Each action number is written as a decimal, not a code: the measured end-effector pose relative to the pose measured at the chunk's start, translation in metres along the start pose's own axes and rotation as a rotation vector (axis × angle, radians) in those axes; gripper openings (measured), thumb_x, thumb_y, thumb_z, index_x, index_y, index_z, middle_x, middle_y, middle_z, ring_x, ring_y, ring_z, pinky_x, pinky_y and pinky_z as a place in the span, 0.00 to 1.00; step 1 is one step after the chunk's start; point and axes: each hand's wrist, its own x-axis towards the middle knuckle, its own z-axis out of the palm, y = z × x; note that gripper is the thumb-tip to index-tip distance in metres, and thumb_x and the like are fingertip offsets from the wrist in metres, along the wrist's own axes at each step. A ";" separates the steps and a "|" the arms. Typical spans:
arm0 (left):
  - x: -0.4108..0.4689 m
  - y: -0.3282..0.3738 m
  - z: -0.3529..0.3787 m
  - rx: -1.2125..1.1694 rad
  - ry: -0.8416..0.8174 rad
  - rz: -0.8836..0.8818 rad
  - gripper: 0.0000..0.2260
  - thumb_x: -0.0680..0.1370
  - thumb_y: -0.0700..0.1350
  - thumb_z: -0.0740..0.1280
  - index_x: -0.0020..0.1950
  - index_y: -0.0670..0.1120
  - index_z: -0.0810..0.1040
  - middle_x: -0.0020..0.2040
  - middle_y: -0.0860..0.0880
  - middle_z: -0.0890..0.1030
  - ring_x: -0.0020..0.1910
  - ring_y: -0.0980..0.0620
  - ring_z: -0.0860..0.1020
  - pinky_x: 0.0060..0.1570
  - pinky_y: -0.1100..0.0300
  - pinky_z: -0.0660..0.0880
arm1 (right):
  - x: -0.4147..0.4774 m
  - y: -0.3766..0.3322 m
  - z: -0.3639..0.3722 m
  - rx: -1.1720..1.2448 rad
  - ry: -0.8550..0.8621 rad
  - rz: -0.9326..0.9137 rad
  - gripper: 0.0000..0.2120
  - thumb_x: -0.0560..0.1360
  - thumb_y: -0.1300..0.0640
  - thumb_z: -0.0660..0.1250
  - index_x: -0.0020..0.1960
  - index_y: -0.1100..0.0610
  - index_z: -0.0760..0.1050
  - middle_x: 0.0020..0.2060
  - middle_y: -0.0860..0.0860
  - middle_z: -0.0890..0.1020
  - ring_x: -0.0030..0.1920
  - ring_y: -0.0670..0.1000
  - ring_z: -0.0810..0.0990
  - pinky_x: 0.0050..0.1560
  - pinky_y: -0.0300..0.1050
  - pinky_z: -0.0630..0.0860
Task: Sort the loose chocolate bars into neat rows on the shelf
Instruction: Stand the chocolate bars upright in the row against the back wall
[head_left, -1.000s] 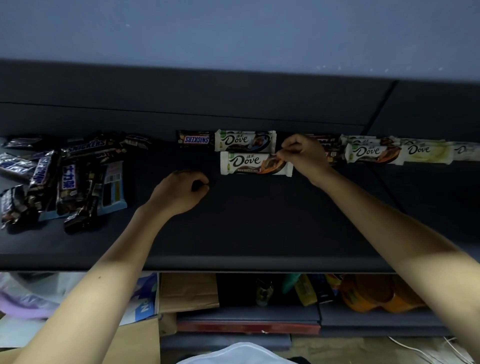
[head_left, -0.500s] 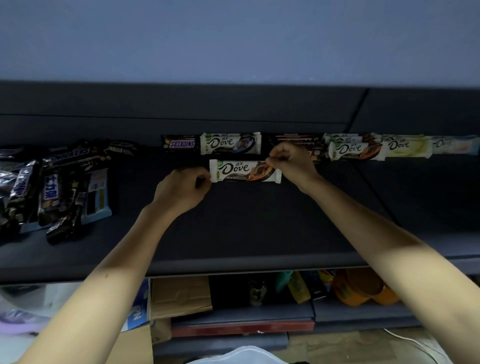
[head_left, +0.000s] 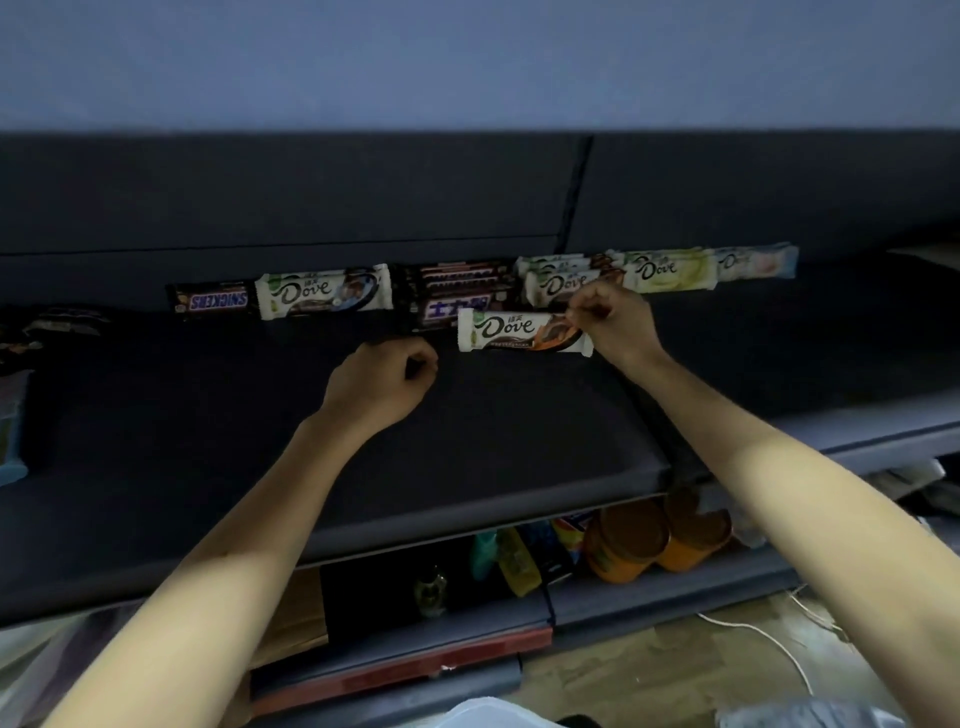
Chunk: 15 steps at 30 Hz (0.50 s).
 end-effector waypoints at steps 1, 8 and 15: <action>0.003 0.008 0.007 -0.002 0.003 0.014 0.09 0.78 0.49 0.62 0.56 0.54 0.77 0.56 0.53 0.79 0.52 0.52 0.78 0.49 0.54 0.76 | 0.001 0.010 -0.010 -0.018 0.017 -0.002 0.05 0.74 0.65 0.67 0.49 0.63 0.78 0.45 0.50 0.79 0.45 0.44 0.76 0.44 0.24 0.69; 0.023 0.045 0.038 0.030 0.001 0.022 0.09 0.78 0.50 0.62 0.55 0.54 0.77 0.56 0.54 0.78 0.53 0.52 0.76 0.48 0.54 0.75 | 0.020 0.061 -0.065 -0.305 -0.076 -0.288 0.09 0.75 0.67 0.64 0.53 0.66 0.79 0.49 0.61 0.81 0.51 0.56 0.79 0.53 0.36 0.70; 0.030 0.053 0.044 0.075 0.020 -0.003 0.09 0.78 0.49 0.62 0.55 0.52 0.78 0.57 0.53 0.79 0.54 0.51 0.76 0.51 0.54 0.75 | 0.053 0.070 -0.060 -0.242 0.007 -0.257 0.07 0.76 0.68 0.62 0.50 0.66 0.79 0.48 0.61 0.80 0.50 0.57 0.78 0.51 0.35 0.70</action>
